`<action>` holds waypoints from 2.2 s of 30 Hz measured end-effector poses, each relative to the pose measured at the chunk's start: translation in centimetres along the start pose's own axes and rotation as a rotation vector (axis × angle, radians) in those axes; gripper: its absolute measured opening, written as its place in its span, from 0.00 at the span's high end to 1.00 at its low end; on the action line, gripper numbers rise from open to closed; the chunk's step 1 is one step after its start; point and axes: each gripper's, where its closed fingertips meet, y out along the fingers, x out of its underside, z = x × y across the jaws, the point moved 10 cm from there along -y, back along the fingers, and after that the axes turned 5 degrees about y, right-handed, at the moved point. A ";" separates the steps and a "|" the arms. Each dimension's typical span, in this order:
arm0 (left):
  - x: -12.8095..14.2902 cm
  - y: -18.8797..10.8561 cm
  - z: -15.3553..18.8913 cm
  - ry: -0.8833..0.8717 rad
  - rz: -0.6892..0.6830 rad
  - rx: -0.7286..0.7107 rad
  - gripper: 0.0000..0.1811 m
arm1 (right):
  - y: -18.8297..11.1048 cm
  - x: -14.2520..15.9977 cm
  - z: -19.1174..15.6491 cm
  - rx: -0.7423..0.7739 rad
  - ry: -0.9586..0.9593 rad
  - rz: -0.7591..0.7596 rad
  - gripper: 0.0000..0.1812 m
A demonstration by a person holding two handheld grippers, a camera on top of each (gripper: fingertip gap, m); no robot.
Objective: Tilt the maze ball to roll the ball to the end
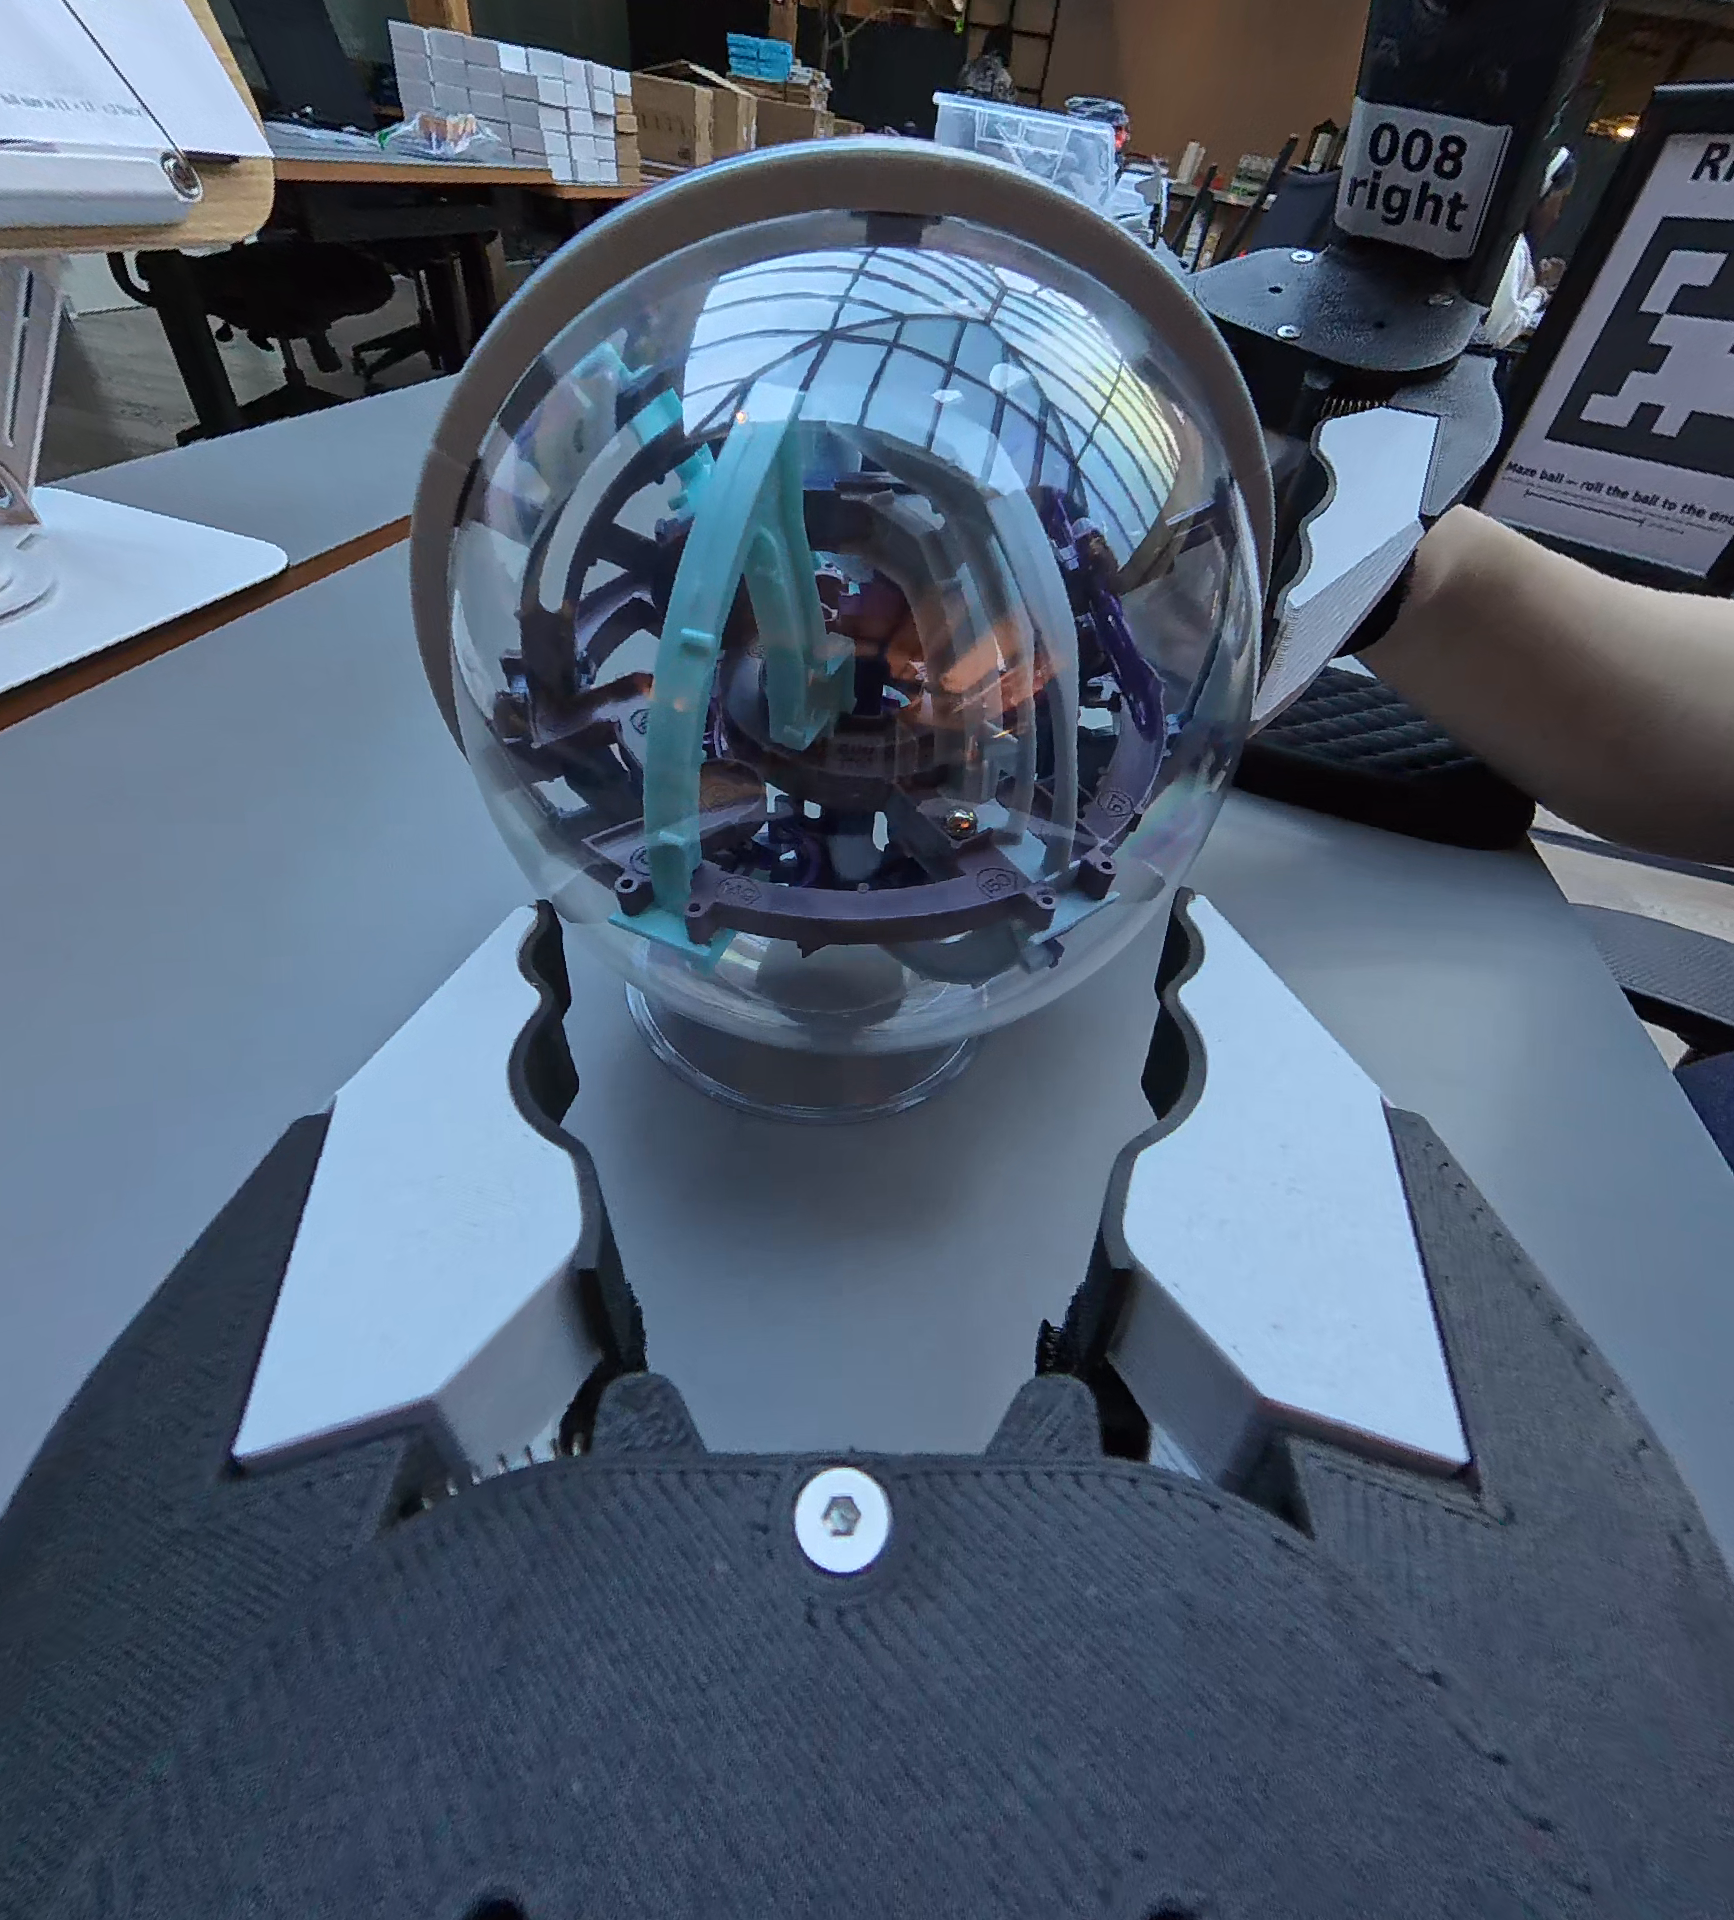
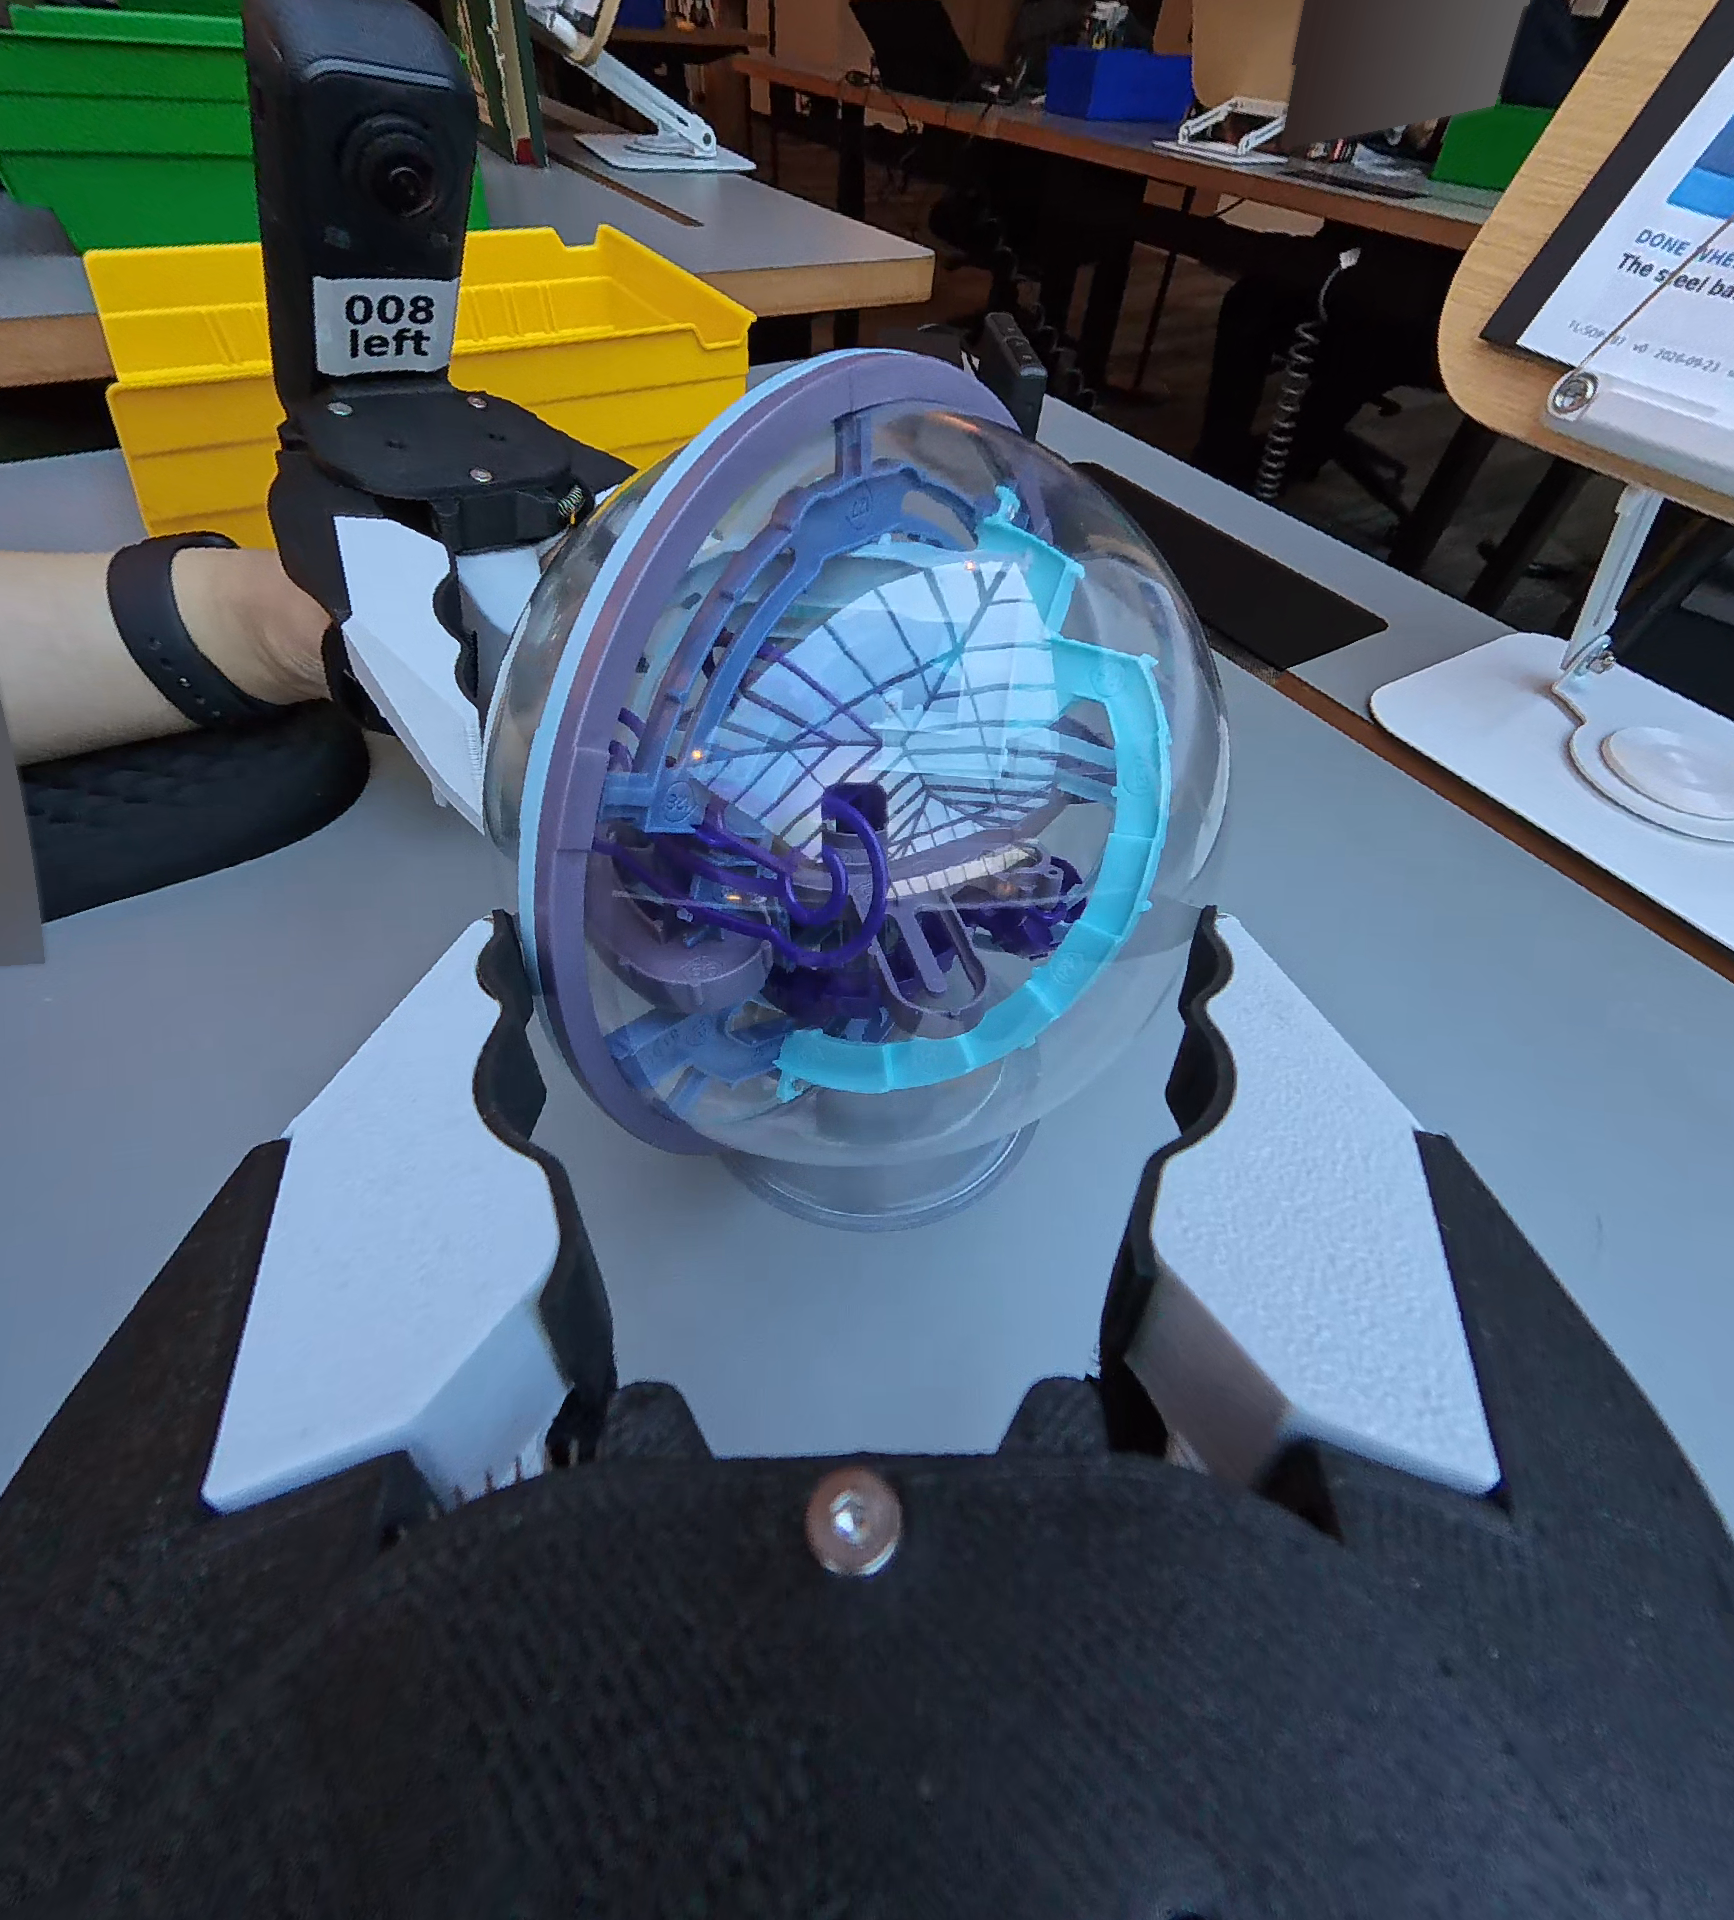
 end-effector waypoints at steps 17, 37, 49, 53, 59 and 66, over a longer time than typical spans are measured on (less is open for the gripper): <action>0.0 -1.5 -1.7 -0.022 0.071 -0.013 0.34 | 0.1 0.1 0.0 -0.002 0.000 0.009 0.31; -1.6 1.2 -7.8 -0.045 0.134 0.403 0.18 | 0.2 0.2 0.2 -0.008 0.018 0.017 0.31; -1.0 3.9 -9.1 -0.056 0.104 0.626 0.15 | 0.3 0.5 0.4 -0.030 0.038 0.025 0.31; -1.4 4.1 -8.3 -0.034 0.133 0.650 0.16 | 0.5 0.7 0.4 -0.047 0.043 0.021 0.31; -1.7 4.6 -7.5 -0.044 0.164 0.642 0.19 | 0.5 0.9 0.5 -0.049 0.047 0.004 0.32; -1.5 4.6 -7.6 -0.062 0.182 0.640 0.19 | 0.5 1.0 0.6 -0.052 0.065 0.022 0.32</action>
